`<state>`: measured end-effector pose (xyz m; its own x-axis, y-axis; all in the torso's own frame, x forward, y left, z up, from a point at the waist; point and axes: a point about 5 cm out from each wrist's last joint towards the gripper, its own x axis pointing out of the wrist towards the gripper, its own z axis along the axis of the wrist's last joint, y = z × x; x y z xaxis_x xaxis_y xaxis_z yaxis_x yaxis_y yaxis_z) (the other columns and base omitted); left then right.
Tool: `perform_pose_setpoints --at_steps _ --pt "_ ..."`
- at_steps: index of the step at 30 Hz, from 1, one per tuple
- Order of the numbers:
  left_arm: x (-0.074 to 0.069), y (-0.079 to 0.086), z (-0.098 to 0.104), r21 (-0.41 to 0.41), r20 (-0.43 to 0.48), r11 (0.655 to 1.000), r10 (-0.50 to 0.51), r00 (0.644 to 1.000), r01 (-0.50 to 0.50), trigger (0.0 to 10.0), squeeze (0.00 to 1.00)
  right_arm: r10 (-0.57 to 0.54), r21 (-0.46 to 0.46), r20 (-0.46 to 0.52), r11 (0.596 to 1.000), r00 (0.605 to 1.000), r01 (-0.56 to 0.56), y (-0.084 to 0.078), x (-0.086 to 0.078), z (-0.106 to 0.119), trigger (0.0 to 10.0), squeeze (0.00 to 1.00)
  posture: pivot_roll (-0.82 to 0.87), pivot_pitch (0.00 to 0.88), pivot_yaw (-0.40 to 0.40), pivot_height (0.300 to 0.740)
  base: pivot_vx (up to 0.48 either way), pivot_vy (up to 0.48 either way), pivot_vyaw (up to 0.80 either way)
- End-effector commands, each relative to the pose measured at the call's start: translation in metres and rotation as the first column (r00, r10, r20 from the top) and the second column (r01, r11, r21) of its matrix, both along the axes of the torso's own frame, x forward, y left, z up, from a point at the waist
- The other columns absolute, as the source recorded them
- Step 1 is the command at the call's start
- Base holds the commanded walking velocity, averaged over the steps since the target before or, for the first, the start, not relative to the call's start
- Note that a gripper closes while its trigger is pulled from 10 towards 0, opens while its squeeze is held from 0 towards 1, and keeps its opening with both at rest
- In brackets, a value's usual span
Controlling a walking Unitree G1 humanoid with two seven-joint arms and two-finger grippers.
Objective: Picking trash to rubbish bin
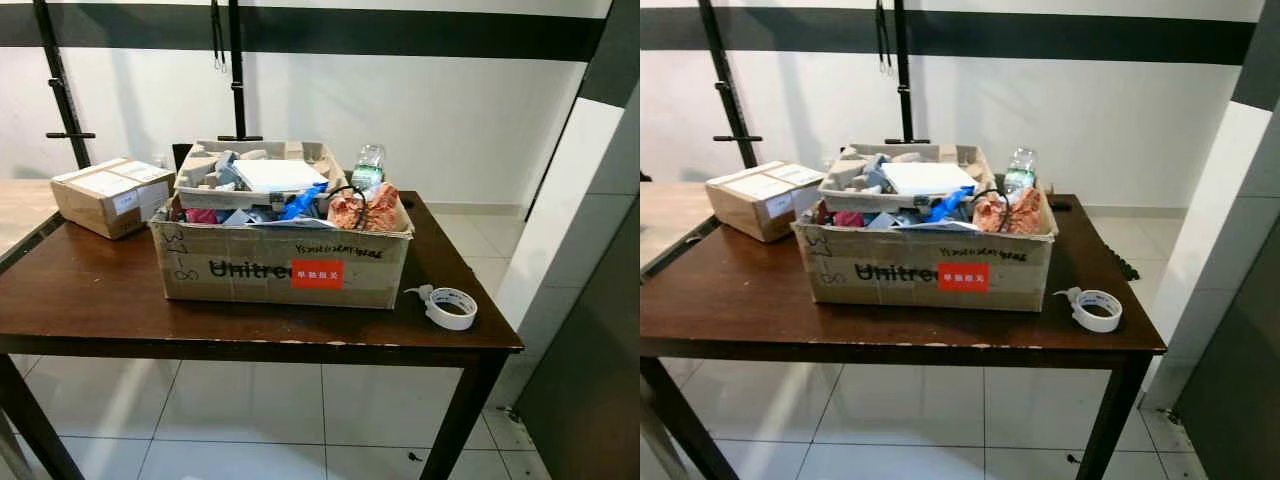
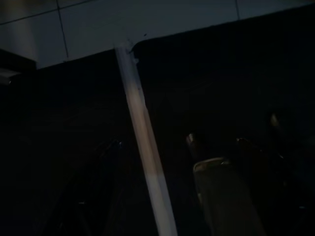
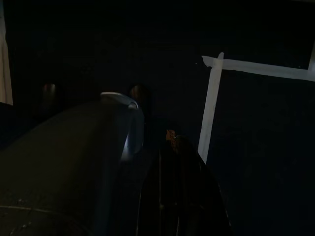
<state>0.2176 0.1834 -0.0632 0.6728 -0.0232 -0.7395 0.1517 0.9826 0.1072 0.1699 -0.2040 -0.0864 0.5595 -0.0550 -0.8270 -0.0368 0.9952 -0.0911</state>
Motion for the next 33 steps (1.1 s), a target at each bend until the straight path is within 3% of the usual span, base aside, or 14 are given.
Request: perform_pose_setpoints --at_steps 1,6,7,8,14,19,27,31,33 --pt "-0.007 0.000 -0.005 0.001 -0.033 1.000 -0.001 0.999 0.001 10.0 0.00 -0.023 -0.007 0.034 1.000 0.999 0.023 -0.004 0.007 0.004 10.0 0.00 -0.11 0.136 -0.009 0.740 0.000 0.000 0.00" --pt "-0.007 0.000 -0.004 -0.007 -0.010 1.000 -0.005 1.000 0.005 10.0 0.00 -0.006 -0.017 0.068 1.000 0.998 0.008 -0.005 0.019 0.010 10.0 0.00 -0.10 0.182 -0.030 0.740 0.000 0.000 0.00" --pt "-0.014 0.003 -0.007 -0.006 -0.010 1.000 0.013 1.000 -0.013 10.0 0.00 0.043 -0.031 0.054 0.999 0.998 -0.042 -0.002 0.016 0.009 10.0 0.00 -0.10 0.225 -0.041 0.740 0.000 0.000 0.00" --pt "-0.014 0.003 -0.007 -0.006 -0.010 1.000 0.013 1.000 -0.013 10.0 0.00 0.043 -0.031 0.054 0.999 0.998 -0.042 -0.002 0.016 0.009 10.0 0.00 -0.10 0.225 -0.041 0.740 0.000 0.000 0.00" --pt "-0.048 0.009 -0.020 -0.005 -0.053 0.999 0.035 0.998 -0.036 10.0 0.00 0.071 -0.028 0.002 0.997 0.997 -0.071 0.005 -0.008 -0.003 10.0 0.00 -0.08 0.284 -0.052 0.740 0.000 0.000 0.00" --pt "-0.055 0.011 -0.022 0.000 -0.061 0.999 0.042 0.997 -0.042 10.0 0.00 0.058 -0.018 -0.007 0.998 0.998 -0.058 0.008 -0.013 -0.005 10.0 0.00 -0.07 0.286 -0.057 0.740 0.000 0.000 0.00" --pt "-0.036 0.010 -0.014 0.008 -0.031 1.000 0.025 0.999 -0.025 10.0 0.00 0.040 -0.019 0.013 0.999 0.999 -0.039 0.009 -0.006 -0.003 10.0 0.00 -0.08 0.241 -0.037 0.740 0.000 0.000 0.00" --pt "-0.019 0.008 -0.006 0.006 0.011 1.000 0.019 1.000 -0.019 10.0 0.00 -0.028 -0.006 0.083 1.000 0.996 0.029 0.005 0.008 0.005 10.0 0.00 -0.08 0.198 -0.027 0.740 0.000 0.000 0.00" --pt "-0.004 0.006 0.002 -0.003 0.049 1.000 0.023 0.999 -0.023 10.0 0.00 -0.111 0.008 0.170 0.994 0.979 0.111 -0.001 0.025 0.015 10.0 0.00 -0.08 0.168 -0.021 0.740 0.000 0.000 0.00"
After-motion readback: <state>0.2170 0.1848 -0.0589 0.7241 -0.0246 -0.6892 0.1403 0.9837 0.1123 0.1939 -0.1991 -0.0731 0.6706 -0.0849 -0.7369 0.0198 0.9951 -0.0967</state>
